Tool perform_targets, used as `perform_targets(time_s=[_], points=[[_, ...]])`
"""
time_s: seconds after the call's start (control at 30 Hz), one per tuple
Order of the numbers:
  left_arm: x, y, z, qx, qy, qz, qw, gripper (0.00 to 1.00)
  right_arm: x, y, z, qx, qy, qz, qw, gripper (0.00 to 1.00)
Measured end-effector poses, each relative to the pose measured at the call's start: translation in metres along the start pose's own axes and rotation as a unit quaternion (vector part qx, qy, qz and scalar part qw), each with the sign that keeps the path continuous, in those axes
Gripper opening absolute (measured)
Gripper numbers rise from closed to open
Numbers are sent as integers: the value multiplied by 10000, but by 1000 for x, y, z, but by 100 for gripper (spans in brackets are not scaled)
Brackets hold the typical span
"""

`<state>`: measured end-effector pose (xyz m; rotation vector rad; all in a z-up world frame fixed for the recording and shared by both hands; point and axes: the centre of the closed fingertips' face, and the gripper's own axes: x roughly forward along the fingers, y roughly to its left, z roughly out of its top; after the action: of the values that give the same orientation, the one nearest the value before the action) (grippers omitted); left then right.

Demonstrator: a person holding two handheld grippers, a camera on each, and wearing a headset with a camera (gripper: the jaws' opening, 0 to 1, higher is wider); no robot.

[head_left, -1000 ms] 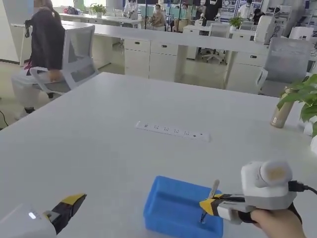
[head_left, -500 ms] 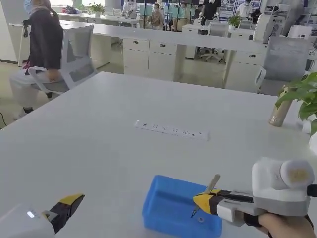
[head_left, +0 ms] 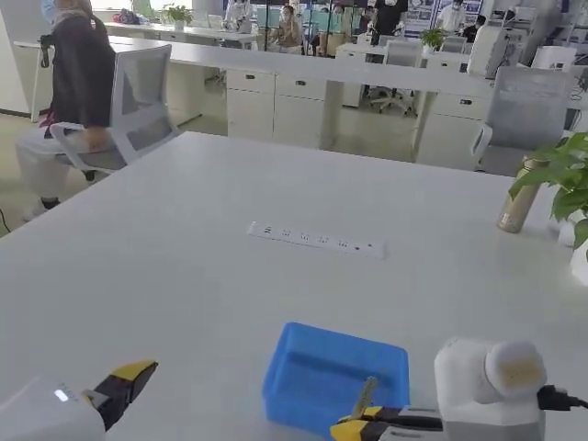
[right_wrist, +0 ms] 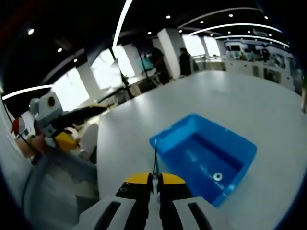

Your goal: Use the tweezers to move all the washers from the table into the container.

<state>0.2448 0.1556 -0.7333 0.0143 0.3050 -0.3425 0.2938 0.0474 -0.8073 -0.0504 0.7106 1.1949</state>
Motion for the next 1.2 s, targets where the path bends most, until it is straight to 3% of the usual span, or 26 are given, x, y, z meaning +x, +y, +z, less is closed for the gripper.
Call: perform_targets(time_s=[0.43,1.03,1.2], points=[[-1,-1,1,25,-6,-10,10000,86,4,6,-8,-271,317,-80,9991,3],[-1,1,3,-45,-76,-11,10000,85,4,6,-12,-377,456,-46,9982,4],[-1,1,2,-51,-73,-15,10000,85,5,11,-14,-657,517,-44,9965,4]])
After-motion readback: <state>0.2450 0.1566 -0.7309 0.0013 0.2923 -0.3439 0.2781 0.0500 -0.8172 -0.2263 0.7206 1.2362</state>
